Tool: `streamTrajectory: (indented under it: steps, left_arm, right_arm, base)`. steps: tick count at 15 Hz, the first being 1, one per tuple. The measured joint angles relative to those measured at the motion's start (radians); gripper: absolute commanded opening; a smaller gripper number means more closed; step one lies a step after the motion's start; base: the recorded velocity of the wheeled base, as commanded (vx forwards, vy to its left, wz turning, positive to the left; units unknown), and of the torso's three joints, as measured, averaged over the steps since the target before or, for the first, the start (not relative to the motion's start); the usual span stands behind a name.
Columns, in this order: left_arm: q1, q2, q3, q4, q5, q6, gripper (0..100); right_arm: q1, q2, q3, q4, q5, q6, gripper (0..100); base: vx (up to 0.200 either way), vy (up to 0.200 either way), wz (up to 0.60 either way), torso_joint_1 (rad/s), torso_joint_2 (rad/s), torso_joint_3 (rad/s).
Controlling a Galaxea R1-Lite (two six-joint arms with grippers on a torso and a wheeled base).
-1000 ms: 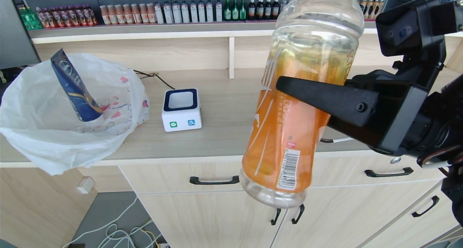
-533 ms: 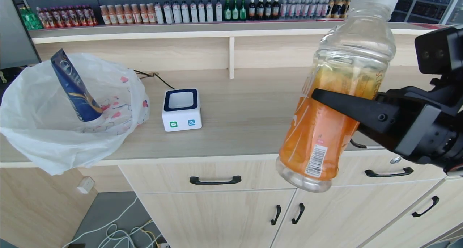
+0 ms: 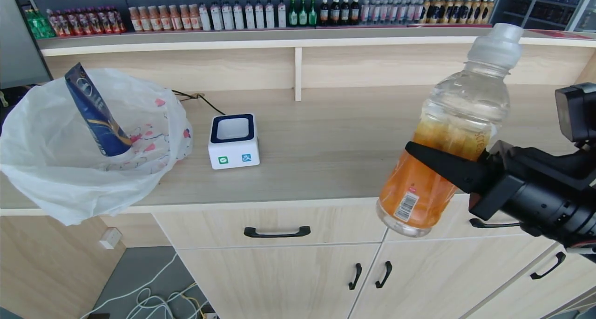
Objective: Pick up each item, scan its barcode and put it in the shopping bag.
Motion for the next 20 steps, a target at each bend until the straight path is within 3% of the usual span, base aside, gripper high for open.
streamTrajectory:
  steps: [3,7,10,17,20]
  left_arm:
    - [0.0,0.0,0.0,0.0,0.0,0.0,100]
    - [0.0,0.0,0.0,0.0,0.0,-0.001,100]
    - [0.0,0.0,0.0,0.0,0.0,-0.001,100]
    - [0.0,0.0,0.0,0.002,0.0,-0.002,100]
    - [0.0,0.0,0.0,0.002,0.0,-0.002,100]
  right_arm:
    - [-0.006,-0.012,0.027,0.0,-0.089,-0.086,0]
    - [-0.019,-0.012,-0.013,-0.003,-0.332,-0.189,0]
    - [-0.006,-0.014,-0.035,-0.04,-0.356,-0.296,0]
    - [-0.005,0.006,-0.049,-0.089,-0.501,-0.327,0]
    - [-0.005,0.031,-0.076,-0.085,-0.505,-0.325,0]
  base:
    - [0.0,0.0,0.0,0.0,0.0,0.0]
    - [0.0,0.0,0.0,0.0,0.0,0.0]
    - [0.0,0.067,0.0,-0.002,0.0,0.002]
    - [0.0,0.2,0.0,0.001,0.0,0.002]
    - [0.0,0.2,0.0,0.007,0.01,0.004]
